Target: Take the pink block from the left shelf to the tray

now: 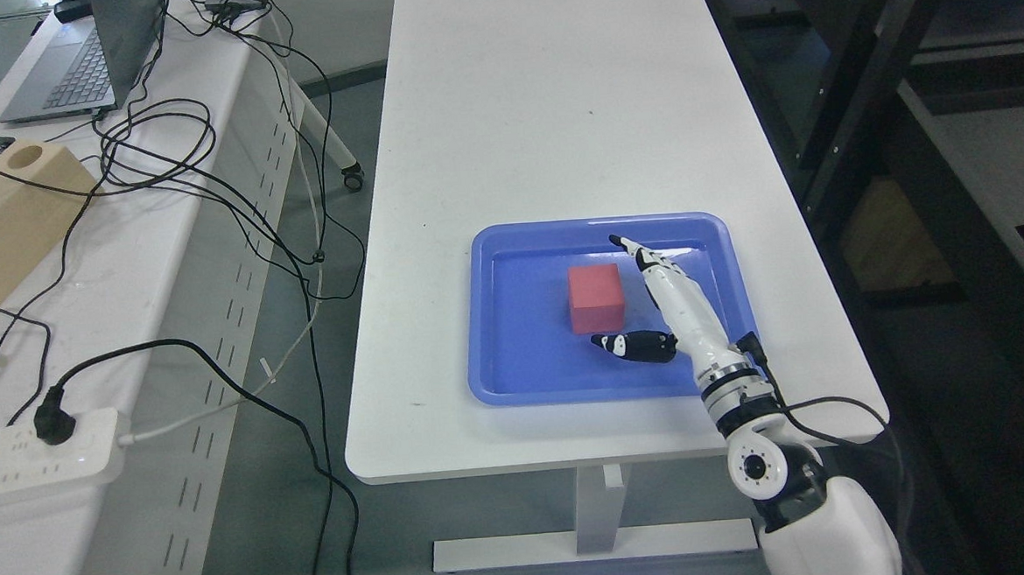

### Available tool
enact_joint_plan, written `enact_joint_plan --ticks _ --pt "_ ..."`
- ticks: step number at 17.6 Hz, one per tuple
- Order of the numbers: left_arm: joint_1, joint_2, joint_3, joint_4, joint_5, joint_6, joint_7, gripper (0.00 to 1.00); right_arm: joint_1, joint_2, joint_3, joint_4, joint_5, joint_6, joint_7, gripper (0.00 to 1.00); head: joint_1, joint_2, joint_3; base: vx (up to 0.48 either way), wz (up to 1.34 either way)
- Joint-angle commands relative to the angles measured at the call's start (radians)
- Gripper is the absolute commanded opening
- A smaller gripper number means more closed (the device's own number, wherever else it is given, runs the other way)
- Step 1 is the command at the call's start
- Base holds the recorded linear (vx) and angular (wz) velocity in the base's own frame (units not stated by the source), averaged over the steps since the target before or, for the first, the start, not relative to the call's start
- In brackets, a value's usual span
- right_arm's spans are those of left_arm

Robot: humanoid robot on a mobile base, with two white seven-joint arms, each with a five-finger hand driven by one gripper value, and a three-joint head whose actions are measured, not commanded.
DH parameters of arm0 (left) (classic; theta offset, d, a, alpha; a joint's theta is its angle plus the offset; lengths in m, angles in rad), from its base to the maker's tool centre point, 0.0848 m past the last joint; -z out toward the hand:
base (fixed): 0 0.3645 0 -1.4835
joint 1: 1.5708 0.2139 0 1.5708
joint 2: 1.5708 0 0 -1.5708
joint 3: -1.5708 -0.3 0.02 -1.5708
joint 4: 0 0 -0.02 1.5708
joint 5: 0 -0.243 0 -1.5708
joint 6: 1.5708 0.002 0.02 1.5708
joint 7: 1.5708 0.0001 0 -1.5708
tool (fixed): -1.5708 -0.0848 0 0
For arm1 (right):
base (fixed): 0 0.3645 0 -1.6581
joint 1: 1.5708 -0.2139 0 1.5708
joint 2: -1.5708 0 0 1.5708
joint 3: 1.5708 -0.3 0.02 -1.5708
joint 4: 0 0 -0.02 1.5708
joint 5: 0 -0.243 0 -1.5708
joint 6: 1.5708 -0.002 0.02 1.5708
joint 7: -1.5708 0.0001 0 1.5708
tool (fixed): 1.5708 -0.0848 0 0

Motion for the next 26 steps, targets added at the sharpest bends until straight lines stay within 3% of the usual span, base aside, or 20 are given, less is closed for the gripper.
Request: enact_joint_plan --ticks 1,4,11,17,26 --pt "0.000 0.017 0.000 -0.017 0.000 0.000 0.000 1.00 0.013 -0.018 -0.157 -0.016 -0.471 -0.006 0.007 1.00 0.0000 0.000 0.000 0.000 0.00" --pt "0.000 0.017 0.000 -0.017 0.000 0.001 0.000 1.00 0.016 -0.018 -0.194 -0.016 -0.592 -0.039 0.047 1.00 0.0000 0.000 0.000 -0.031 0.01" --pt "0.000 0.017 0.000 -0.017 0.000 0.001 0.000 1.00 0.069 -0.018 -0.245 -0.044 -0.736 -0.236 0.071 1.00 0.0000 0.000 0.000 -0.078 0.05" --pt "0.000 0.017 0.000 -0.017 0.000 0.000 0.000 1.00 0.098 -0.018 -0.308 -0.044 -0.758 -0.231 0.068 1.00 0.0000 0.000 0.000 -0.116 0.07" --pt "0.000 0.017 0.000 -0.017 0.000 0.000 0.000 1.00 0.122 -0.018 -0.305 -0.024 -0.744 -0.129 0.061 1.00 0.0000 0.000 0.000 -0.122 0.13"
